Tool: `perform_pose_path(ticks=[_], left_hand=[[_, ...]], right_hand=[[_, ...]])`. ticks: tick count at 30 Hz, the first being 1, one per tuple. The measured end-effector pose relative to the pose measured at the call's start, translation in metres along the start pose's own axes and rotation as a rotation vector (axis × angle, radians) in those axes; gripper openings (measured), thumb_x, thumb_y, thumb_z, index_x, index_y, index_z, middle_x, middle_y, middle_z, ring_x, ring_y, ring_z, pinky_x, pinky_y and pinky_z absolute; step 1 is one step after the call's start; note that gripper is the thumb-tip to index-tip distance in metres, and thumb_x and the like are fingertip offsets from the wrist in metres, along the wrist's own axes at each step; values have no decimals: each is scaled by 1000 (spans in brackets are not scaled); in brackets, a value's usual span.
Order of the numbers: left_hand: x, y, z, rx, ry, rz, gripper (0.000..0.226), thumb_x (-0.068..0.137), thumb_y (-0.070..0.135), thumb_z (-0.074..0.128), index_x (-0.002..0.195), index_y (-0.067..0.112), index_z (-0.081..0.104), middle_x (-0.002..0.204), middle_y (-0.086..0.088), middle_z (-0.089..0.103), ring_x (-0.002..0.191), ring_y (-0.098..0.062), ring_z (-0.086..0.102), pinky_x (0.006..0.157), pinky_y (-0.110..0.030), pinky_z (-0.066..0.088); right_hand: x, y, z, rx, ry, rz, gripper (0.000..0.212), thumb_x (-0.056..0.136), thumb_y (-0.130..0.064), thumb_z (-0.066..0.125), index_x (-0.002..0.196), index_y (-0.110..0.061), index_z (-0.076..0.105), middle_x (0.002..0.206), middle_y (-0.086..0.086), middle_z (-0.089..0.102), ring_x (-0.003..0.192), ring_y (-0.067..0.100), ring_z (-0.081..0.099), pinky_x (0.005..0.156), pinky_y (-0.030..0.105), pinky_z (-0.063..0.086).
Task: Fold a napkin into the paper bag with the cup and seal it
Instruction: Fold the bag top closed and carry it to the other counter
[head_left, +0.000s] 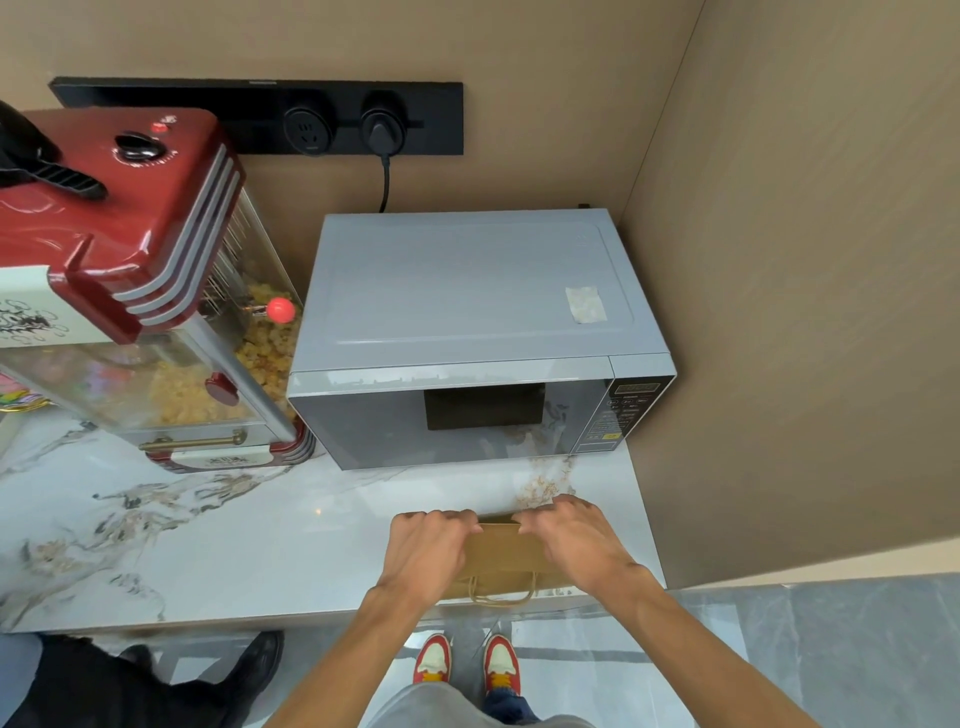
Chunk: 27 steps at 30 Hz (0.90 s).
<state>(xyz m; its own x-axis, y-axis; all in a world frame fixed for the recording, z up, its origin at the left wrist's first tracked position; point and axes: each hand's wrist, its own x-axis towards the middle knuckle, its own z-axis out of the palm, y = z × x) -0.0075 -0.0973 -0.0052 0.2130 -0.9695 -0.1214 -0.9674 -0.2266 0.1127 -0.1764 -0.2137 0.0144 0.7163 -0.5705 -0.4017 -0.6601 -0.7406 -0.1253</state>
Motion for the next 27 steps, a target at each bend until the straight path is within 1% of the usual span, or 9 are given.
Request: perform_pose_path(ticks=[3,6,9,11,13,16,19,22,27], left_hand=[[2,-2,0,-4,-4,16,39,86,6,55,114,29,71,97,3,80,85,-24,74,63,-26,35],[2,-4,2,-10,-18,1,42,90,6,52,120,32,67,104,5,79,93,-22,72,67,-27,33],[2,-6,3,-22,-27,-20,37,97,11,51,122,34,66,106,8,78,94,-22,72,67,-27,34],[4,-8,2,-5,-33,-8,33,99,16,51,122,34,65,104,7,79,93,-22,72,65,-26,33],[5,-10,1,13,-33,17,31,99,17,50,121,33,66,103,6,79,91,-23,72,65,-26,34],[5,-13,2,28,-26,60,35,96,10,51,120,31,67,106,8,79,93,-21,72,67,-25,38],[5,-18,5,-14,-23,25,29,101,19,51,119,34,67,104,8,79,93,-20,72,68,-26,42],[0,-20,5,-33,23,-57,30,101,49,44,114,38,69,93,9,79,88,-20,72,64,-26,35],[-8,-21,12,-491,96,-209,25,90,54,61,91,37,80,82,17,79,81,-10,71,71,-27,49]], right_hand=[[-5,3,4,-31,63,-25,51,88,-4,57,130,-32,60,115,5,73,107,31,65,94,36,46],[-6,4,3,-80,136,-3,18,99,-33,53,111,-32,67,99,0,78,92,27,71,73,32,42],[-3,8,-2,-216,110,69,41,98,-58,40,88,-26,63,79,0,74,75,26,70,63,31,35],[-4,10,0,-207,105,18,31,100,-48,47,96,-24,66,88,3,75,82,28,71,66,31,39],[-7,15,-1,-152,81,-25,18,96,-20,59,112,-28,65,100,4,75,91,30,70,76,32,46],[-11,23,-1,-106,48,-63,56,81,0,56,126,-33,59,105,2,74,94,29,67,83,32,47],[-13,27,-7,-105,69,-48,16,98,-24,56,110,-29,65,98,3,75,93,28,68,76,31,40],[-10,34,-9,-144,30,57,49,100,-60,33,98,-23,66,94,3,74,92,28,68,76,35,42],[-20,38,-1,236,111,60,43,98,-57,45,93,-24,71,82,-4,70,77,21,57,72,31,43]])
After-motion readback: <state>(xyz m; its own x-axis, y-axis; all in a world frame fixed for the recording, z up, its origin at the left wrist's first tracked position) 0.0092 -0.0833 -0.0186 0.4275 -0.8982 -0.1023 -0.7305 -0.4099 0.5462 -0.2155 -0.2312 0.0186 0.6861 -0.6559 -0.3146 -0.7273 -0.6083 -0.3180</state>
